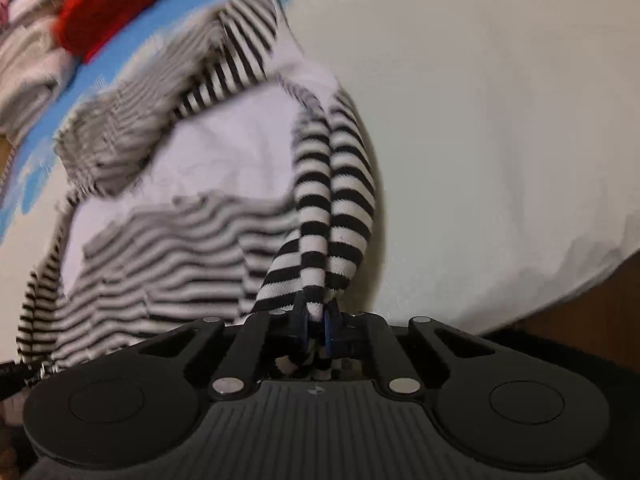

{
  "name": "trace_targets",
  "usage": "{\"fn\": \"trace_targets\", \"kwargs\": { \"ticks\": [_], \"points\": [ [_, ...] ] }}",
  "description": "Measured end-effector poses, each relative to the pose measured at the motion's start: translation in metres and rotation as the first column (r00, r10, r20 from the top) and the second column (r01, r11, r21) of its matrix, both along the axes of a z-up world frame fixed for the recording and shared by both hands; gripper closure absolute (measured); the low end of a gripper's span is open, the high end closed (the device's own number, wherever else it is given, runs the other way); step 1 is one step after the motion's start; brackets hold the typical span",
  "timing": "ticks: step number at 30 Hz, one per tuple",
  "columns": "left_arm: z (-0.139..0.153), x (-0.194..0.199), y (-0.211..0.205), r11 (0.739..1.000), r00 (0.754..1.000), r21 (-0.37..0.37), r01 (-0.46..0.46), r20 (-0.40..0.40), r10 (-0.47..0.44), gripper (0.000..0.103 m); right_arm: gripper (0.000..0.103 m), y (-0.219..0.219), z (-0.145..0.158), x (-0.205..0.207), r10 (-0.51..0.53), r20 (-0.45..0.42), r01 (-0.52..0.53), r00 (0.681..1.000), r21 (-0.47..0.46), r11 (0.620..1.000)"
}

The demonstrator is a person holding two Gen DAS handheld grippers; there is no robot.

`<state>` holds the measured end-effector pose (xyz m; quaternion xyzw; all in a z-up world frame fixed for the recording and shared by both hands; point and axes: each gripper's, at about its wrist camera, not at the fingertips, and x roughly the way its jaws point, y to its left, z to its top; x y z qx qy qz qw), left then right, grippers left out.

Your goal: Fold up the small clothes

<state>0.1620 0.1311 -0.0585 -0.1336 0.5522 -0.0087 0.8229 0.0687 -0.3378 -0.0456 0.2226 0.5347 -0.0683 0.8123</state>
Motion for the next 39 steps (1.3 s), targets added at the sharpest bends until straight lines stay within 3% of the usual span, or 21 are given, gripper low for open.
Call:
{"fn": "trace_targets", "kwargs": {
  "ticks": [4, 9, 14, 17, 20, 24, 29, 31, 33, 34, 35, 39],
  "points": [
    [0.049, -0.007, 0.005, 0.998, 0.991, -0.064, 0.027, 0.130, -0.018, 0.096, 0.097, 0.001, 0.046, -0.006, 0.038, 0.183, -0.032, 0.982, -0.035, 0.999],
    [0.113, -0.029, 0.011, 0.987, 0.963, -0.124, 0.101, 0.261, -0.066, 0.096, 0.098, -0.018, 0.114, -0.026, 0.021, 0.348, -0.035, 0.937, 0.033, 0.999],
    [0.159, -0.062, 0.022, 0.960, 0.941, -0.205, 0.188, 0.319, -0.116, 0.096, 0.098, -0.030, 0.177, -0.076, 0.012, 0.453, -0.050, 0.891, 0.073, 0.996],
    [0.158, -0.064, 0.021, 0.953, 0.944, -0.224, 0.205, 0.303, -0.131, 0.096, 0.098, -0.031, 0.200, -0.102, 0.029, 0.486, -0.065, 0.873, 0.057, 0.996],
    [0.135, -0.040, 0.016, 0.955, 0.963, -0.234, 0.182, 0.240, -0.124, 0.096, 0.098, -0.034, 0.191, -0.096, 0.032, 0.438, -0.066, 0.898, 0.061, 0.996],
    [0.090, 0.036, 0.019, 0.965, 0.990, -0.248, 0.090, 0.125, -0.060, 0.096, 0.098, -0.039, 0.150, -0.043, 0.009, 0.338, -0.040, 0.941, 0.084, 0.996],
    [0.047, 0.144, 0.014, 0.961, 0.997, -0.275, 0.008, 0.073, 0.013, 0.091, 0.097, -0.047, 0.107, 0.063, -0.022, 0.279, -0.013, 0.960, 0.124, 0.992],
    [0.028, 0.177, 0.023, 0.943, 0.997, -0.330, -0.045, 0.040, 0.062, 0.079, 0.091, -0.054, 0.089, 0.109, -0.063, 0.266, 0.026, 0.962, 0.140, 0.990],
    [0.022, 0.191, 0.034, 0.928, 0.990, -0.359, -0.096, 0.060, 0.126, 0.070, 0.080, -0.064, 0.072, 0.138, -0.115, 0.274, 0.078, 0.955, 0.144, 0.986],
    [0.022, 0.190, 0.039, 0.921, 0.987, -0.377, -0.093, 0.086, 0.135, 0.067, 0.071, -0.068, 0.065, 0.147, -0.136, 0.281, 0.105, 0.950, 0.122, 0.987],
    [0.023, 0.189, 0.041, 0.919, 0.986, -0.386, -0.078, 0.103, 0.127, 0.066, 0.067, -0.071, 0.062, 0.149, -0.149, 0.293, 0.123, 0.945, 0.104, 0.987],
    [0.030, 0.186, 0.026, 0.954, 0.985, -0.292, 0.069, 0.169, -0.020, 0.064, 0.066, -0.075, 0.053, 0.150, -0.080, 0.320, 0.068, 0.944, 0.048, 0.996]
  ]
}}
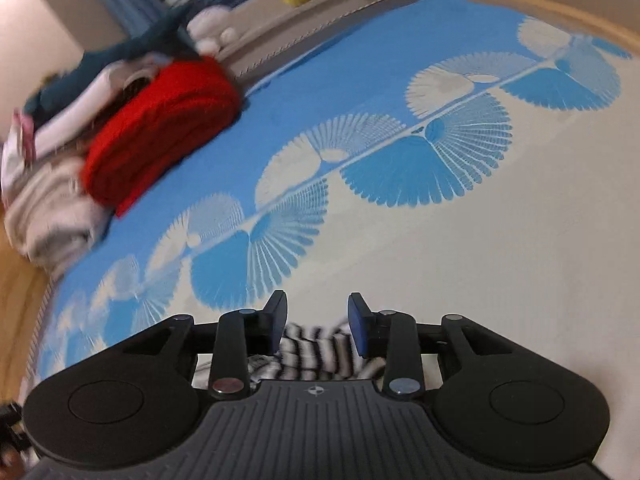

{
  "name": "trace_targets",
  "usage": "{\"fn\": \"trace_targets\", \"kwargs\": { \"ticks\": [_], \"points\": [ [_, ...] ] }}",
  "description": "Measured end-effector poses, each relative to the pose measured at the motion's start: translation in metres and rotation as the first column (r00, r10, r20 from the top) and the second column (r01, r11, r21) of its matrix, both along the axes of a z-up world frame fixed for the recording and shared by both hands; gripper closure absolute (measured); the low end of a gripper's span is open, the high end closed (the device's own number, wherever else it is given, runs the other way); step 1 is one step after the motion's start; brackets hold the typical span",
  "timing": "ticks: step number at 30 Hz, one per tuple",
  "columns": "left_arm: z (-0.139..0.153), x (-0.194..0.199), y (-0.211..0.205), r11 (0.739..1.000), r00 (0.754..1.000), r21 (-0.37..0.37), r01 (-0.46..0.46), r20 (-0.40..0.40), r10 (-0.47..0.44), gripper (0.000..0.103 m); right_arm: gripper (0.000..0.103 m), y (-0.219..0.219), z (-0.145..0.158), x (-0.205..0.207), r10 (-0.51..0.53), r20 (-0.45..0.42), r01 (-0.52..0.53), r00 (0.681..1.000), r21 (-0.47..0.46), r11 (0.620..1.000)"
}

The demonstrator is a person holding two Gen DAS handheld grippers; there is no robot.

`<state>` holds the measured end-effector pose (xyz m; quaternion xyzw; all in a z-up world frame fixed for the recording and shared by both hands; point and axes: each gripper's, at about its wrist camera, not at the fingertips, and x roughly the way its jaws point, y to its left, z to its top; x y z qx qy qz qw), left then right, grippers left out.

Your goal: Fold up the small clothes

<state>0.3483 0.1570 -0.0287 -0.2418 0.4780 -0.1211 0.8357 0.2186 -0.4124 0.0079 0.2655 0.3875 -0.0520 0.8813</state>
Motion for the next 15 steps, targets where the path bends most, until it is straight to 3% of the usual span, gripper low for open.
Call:
{"fn": "trace_targets", "kwargs": {
  "ticks": [4, 6, 9, 12, 15],
  "points": [
    [-0.009, -0.013, -0.029, 0.978, 0.988, 0.143, 0.152, 0.010, -0.155, 0.053, 0.058, 0.022, -0.006, 0.006, 0.202, 0.014, -0.200, 0.979, -0.102, 0.975],
    [-0.015, -0.018, -0.043, 0.955, 0.978, 0.217, 0.204, -0.003, -0.208, 0.048, 0.058, 0.039, -0.014, 0.006, 0.277, -0.055, -0.283, 0.959, -0.182, 0.942],
    [-0.019, -0.026, -0.061, 0.906, 0.951, 0.309, 0.289, 0.015, -0.309, 0.032, 0.050, 0.063, -0.018, 0.000, 0.404, -0.085, -0.409, 0.911, -0.302, 0.861],
    [-0.029, -0.028, -0.077, 0.843, 0.933, 0.422, 0.333, -0.020, -0.358, 0.031, 0.047, 0.079, -0.026, -0.002, 0.476, -0.146, -0.491, 0.867, -0.403, 0.772],
    [-0.037, -0.021, -0.089, 0.804, 0.939, 0.506, 0.312, -0.036, -0.342, 0.031, 0.047, 0.090, -0.035, 0.001, 0.524, -0.211, -0.557, 0.825, -0.462, 0.690]
  ]
}}
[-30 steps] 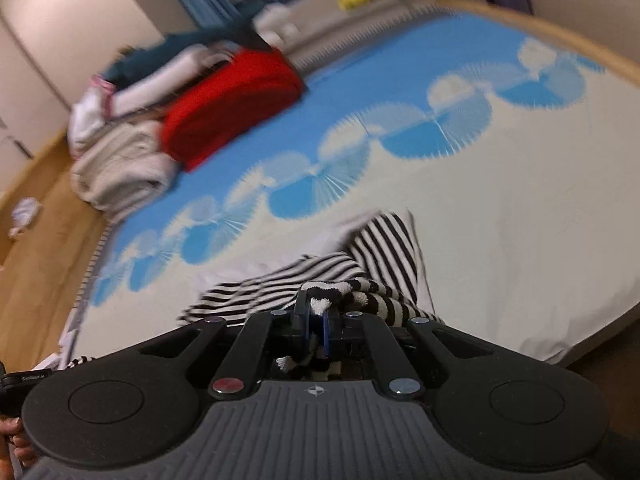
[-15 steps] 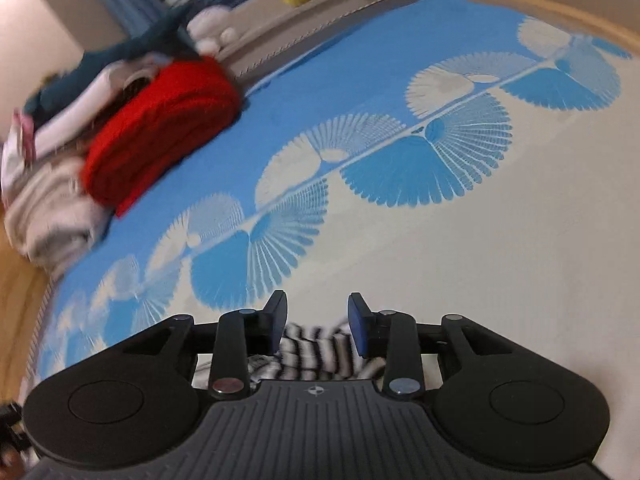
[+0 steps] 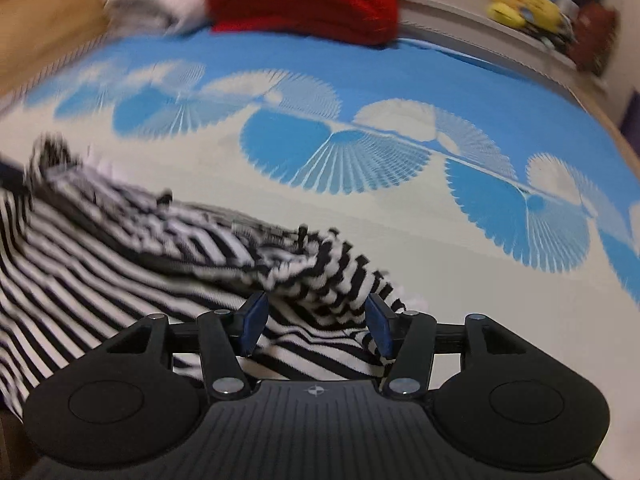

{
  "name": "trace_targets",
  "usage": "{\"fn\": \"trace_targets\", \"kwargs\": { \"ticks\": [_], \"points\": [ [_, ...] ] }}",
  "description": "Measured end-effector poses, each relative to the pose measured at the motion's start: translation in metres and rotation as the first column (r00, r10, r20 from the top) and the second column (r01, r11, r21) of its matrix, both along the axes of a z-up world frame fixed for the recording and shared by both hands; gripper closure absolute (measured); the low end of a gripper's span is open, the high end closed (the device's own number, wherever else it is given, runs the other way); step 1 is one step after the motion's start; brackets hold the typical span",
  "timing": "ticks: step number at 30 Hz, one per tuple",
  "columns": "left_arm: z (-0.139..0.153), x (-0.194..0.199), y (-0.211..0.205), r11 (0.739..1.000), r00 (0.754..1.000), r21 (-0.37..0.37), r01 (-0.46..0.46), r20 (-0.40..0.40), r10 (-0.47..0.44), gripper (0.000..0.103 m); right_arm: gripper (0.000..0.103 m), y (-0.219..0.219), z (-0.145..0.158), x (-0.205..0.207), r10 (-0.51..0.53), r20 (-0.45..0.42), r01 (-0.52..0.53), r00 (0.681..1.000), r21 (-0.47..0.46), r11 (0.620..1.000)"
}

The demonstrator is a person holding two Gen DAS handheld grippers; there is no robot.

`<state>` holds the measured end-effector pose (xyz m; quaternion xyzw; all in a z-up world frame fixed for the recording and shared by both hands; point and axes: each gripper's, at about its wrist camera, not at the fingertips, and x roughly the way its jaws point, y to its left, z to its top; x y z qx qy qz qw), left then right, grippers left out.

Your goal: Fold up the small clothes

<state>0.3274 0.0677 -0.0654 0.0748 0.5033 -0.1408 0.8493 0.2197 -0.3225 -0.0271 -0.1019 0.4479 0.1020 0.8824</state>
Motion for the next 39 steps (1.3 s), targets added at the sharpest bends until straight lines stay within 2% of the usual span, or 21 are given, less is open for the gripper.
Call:
{"fn": "trace_targets", "kwargs": {
  "ticks": [2, 5, 8, 9, 10, 11, 13, 15, 18, 19, 20, 22, 24, 26, 27, 28, 29, 31, 34, 36, 39],
  "points": [
    [0.002, 0.008, -0.001, 1.000, 0.999, 0.013, -0.029, 0.030, 0.028, 0.032, 0.047, 0.009, -0.007, 0.004, 0.029, 0.004, -0.029, 1.000, -0.080, 0.996],
    [0.001, 0.026, -0.001, 0.996, 0.996, -0.013, -0.084, 0.036, 0.084, 0.033, 0.047, 0.022, -0.015, 0.012, 0.070, 0.027, -0.064, 0.997, -0.175, 0.982],
    [-0.002, 0.044, -0.001, 0.991, 0.991, -0.034, -0.129, 0.034, 0.131, 0.044, 0.051, 0.031, -0.019, 0.025, 0.092, 0.058, -0.077, 0.994, -0.226, 0.971],
    [-0.002, 0.049, -0.001, 0.989, 0.990, -0.048, -0.140, 0.028, 0.142, 0.052, 0.053, 0.031, -0.019, 0.031, 0.083, 0.067, -0.066, 0.994, -0.227, 0.972],
    [-0.004, 0.054, -0.001, 0.987, 0.989, -0.063, -0.148, 0.020, 0.150, 0.065, 0.065, 0.030, -0.018, 0.038, 0.068, 0.073, -0.051, 0.995, -0.216, 0.975],
    [-0.005, 0.059, 0.000, 0.985, 0.988, -0.077, -0.153, 0.011, 0.154, 0.072, 0.078, 0.028, -0.017, 0.045, 0.046, 0.075, -0.031, 0.996, -0.190, 0.981],
    [-0.008, 0.068, 0.000, 0.984, 0.988, -0.098, -0.152, -0.007, 0.152, 0.100, 0.087, 0.017, -0.010, 0.061, -0.020, 0.081, 0.028, 0.997, -0.098, 0.995],
    [-0.003, 0.075, 0.004, 0.975, 0.978, -0.096, -0.199, 0.050, 0.204, 0.101, 0.091, 0.004, -0.001, 0.073, -0.108, 0.100, 0.109, 0.989, -0.001, 0.994],
    [0.014, 0.080, 0.016, 0.948, 0.953, -0.212, -0.239, 0.137, 0.271, 0.101, 0.092, -0.018, 0.013, 0.086, -0.273, 0.147, 0.258, 0.951, 0.118, 0.959],
    [0.015, 0.081, 0.014, 0.949, 0.951, -0.210, -0.234, 0.155, 0.269, 0.101, 0.092, -0.023, 0.016, 0.089, -0.312, 0.162, 0.290, 0.936, 0.148, 0.946],
    [0.011, 0.084, 0.010, 0.959, 0.954, -0.176, -0.224, 0.161, 0.253, 0.101, 0.092, -0.024, 0.017, 0.092, -0.335, 0.174, 0.310, 0.926, 0.153, 0.938],
    [-0.012, 0.093, -0.001, 0.976, 0.975, -0.086, -0.198, 0.089, 0.205, 0.098, 0.091, -0.019, 0.005, 0.102, -0.338, 0.136, 0.325, 0.931, 0.110, 0.939],
    [-0.040, 0.101, -0.007, 0.984, 0.983, -0.029, -0.173, -0.065, 0.171, 0.092, 0.087, -0.015, -0.024, 0.116, -0.338, -0.007, 0.338, 0.941, 0.040, 0.940],
    [-0.039, 0.096, -0.007, 0.988, 0.987, 0.008, -0.154, -0.041, 0.154, 0.085, 0.082, -0.011, -0.054, 0.121, -0.328, -0.136, 0.324, 0.935, -0.052, 0.945],
    [-0.032, 0.094, -0.005, 0.989, 0.988, 0.014, -0.150, -0.029, 0.151, 0.075, 0.078, -0.008, -0.060, 0.120, -0.318, -0.139, 0.309, 0.938, -0.085, 0.947],
    [-0.026, 0.092, -0.001, 0.988, 0.987, 0.004, -0.156, -0.024, 0.156, 0.064, 0.072, -0.006, -0.057, 0.119, -0.312, -0.110, 0.301, 0.944, -0.103, 0.948],
    [-0.021, 0.089, 0.005, 0.986, 0.986, -0.013, -0.164, -0.029, 0.163, 0.061, 0.069, -0.006, -0.051, 0.116, -0.310, -0.086, 0.301, 0.947, -0.102, 0.948],
    [-0.006, 0.078, 0.021, 0.981, 0.983, -0.073, -0.182, -0.042, 0.180, 0.060, 0.063, -0.015, -0.035, 0.107, -0.332, -0.063, 0.330, 0.941, -0.031, 0.943],
    [0.025, 0.058, 0.046, 0.961, 0.971, -0.145, -0.236, -0.061, 0.230, 0.060, 0.061, -0.037, -0.006, 0.086, -0.386, -0.070, 0.392, 0.920, 0.121, 0.912],
    [0.049, 0.039, 0.062, 0.942, 0.960, -0.183, -0.280, -0.075, 0.271, 0.060, 0.060, -0.051, 0.019, 0.064, -0.412, -0.058, 0.416, 0.909, 0.181, 0.891],
    [0.067, -0.002, 0.080, 0.932, 0.960, -0.236, -0.277, -0.095, 0.262, 0.060, 0.056, -0.068, 0.051, 0.028, -0.434, -0.063, 0.434, 0.899, 0.261, 0.862]
  ]
}}
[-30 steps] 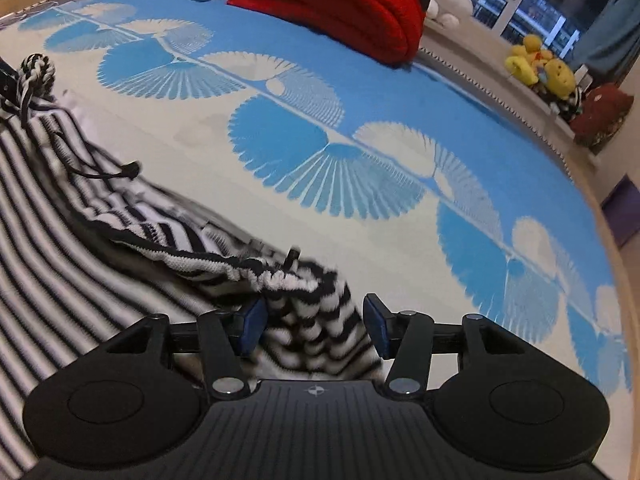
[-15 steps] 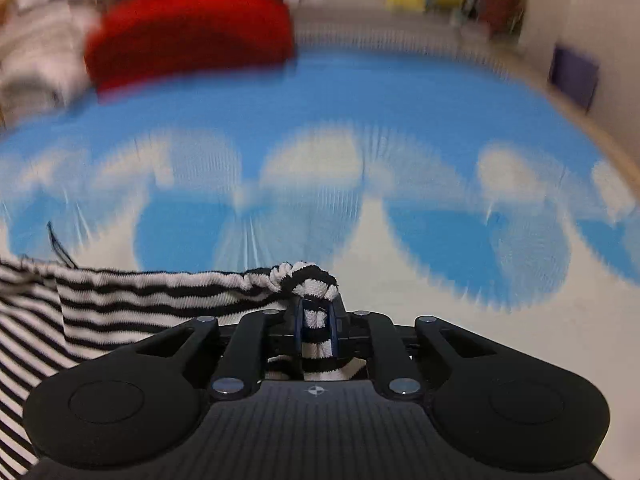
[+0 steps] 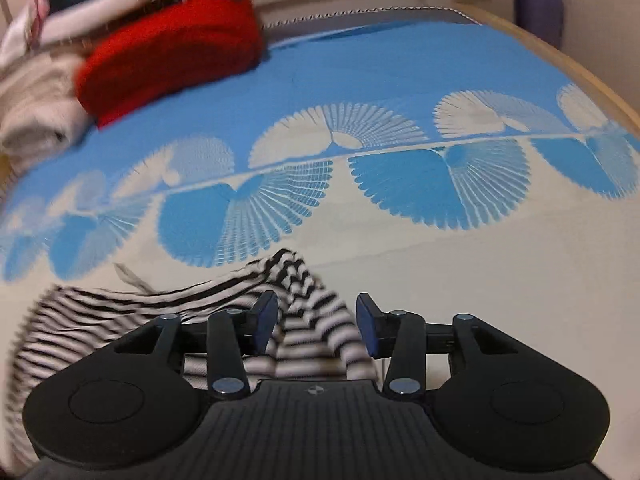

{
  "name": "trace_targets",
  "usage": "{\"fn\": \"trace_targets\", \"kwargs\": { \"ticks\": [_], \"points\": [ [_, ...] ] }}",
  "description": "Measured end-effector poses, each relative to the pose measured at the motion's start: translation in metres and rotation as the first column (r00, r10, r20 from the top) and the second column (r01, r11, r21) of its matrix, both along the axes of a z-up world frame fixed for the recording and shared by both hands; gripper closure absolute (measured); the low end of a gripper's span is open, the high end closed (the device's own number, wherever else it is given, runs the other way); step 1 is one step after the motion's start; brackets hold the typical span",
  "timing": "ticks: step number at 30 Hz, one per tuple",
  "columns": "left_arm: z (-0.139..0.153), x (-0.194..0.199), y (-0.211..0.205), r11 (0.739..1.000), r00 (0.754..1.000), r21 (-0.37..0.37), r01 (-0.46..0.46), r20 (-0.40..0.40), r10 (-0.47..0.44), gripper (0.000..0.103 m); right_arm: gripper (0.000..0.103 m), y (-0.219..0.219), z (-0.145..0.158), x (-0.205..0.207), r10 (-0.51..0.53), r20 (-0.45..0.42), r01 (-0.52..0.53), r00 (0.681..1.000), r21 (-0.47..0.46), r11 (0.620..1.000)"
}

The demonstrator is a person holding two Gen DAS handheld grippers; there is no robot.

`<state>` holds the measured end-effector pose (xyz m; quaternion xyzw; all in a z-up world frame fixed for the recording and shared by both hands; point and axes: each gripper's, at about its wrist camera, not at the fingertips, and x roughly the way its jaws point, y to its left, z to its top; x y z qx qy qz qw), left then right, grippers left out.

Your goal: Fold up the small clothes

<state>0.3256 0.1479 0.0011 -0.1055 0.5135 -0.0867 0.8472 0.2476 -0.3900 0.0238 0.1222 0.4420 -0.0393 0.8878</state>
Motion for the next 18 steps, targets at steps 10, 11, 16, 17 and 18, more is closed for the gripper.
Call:
{"fn": "trace_targets", "kwargs": {
  "ticks": [10, 11, 16, 17, 18],
  "points": [
    [-0.060, -0.058, 0.014, 1.000, 0.987, 0.024, -0.011, -0.163, 0.015, 0.062, 0.051, -0.023, -0.050, -0.103, -0.052, -0.207, 0.082, 0.977, 0.139, 0.987],
    [-0.065, -0.057, 0.013, 1.000, 0.983, 0.016, -0.005, -0.183, 0.007, 0.062, 0.051, -0.023, -0.057, -0.104, -0.063, -0.254, 0.101, 0.965, 0.138, 0.985],
    [-0.082, -0.052, 0.013, 1.000, 0.967, 0.004, -0.006, -0.254, 0.007, 0.062, 0.052, -0.020, -0.067, -0.106, -0.044, -0.276, 0.078, 0.960, 0.113, 0.991],
    [-0.085, -0.051, 0.013, 1.000, 0.964, -0.005, -0.013, -0.264, 0.011, 0.062, 0.052, -0.020, -0.072, -0.106, -0.045, -0.301, 0.081, 0.953, 0.108, 0.991],
    [-0.087, -0.051, 0.013, 1.000, 0.961, -0.012, -0.012, -0.276, 0.008, 0.064, 0.052, -0.020, -0.075, -0.105, -0.044, -0.314, 0.082, 0.948, 0.110, 0.991]
  ]
}}
